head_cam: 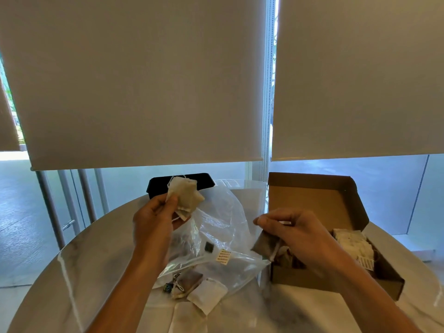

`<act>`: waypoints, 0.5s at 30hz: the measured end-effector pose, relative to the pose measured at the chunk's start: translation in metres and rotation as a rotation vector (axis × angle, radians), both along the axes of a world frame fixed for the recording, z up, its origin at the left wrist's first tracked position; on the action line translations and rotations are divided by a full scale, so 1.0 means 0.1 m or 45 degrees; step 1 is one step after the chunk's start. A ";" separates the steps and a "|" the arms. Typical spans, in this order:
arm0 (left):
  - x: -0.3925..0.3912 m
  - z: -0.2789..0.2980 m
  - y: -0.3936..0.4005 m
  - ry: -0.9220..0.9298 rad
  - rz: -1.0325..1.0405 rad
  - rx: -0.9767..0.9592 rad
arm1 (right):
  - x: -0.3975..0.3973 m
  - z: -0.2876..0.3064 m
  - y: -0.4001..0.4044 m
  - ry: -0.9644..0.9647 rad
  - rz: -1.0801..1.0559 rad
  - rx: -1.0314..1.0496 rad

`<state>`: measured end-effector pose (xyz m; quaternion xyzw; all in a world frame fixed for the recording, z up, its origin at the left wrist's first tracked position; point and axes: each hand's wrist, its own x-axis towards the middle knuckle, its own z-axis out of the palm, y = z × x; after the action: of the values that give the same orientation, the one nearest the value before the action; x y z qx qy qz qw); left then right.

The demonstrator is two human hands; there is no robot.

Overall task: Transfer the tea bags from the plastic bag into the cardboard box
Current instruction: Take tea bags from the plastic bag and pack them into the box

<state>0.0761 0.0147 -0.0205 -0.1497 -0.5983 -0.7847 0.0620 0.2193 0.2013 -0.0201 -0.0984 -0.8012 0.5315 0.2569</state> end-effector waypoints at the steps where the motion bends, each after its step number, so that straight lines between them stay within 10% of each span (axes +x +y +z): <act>1: 0.00 -0.01 0.00 0.024 0.022 -0.062 | 0.00 0.00 0.01 0.032 -0.030 -0.056; 15: 0.22 -0.15 0.12 0.281 -0.239 -0.574 | -0.08 -0.05 -0.08 0.225 -0.224 -0.178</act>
<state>0.0979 0.0264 -0.0360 -0.2991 -0.7312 -0.6128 0.0189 0.2117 0.1934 -0.0256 -0.1389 -0.7246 0.5681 0.3646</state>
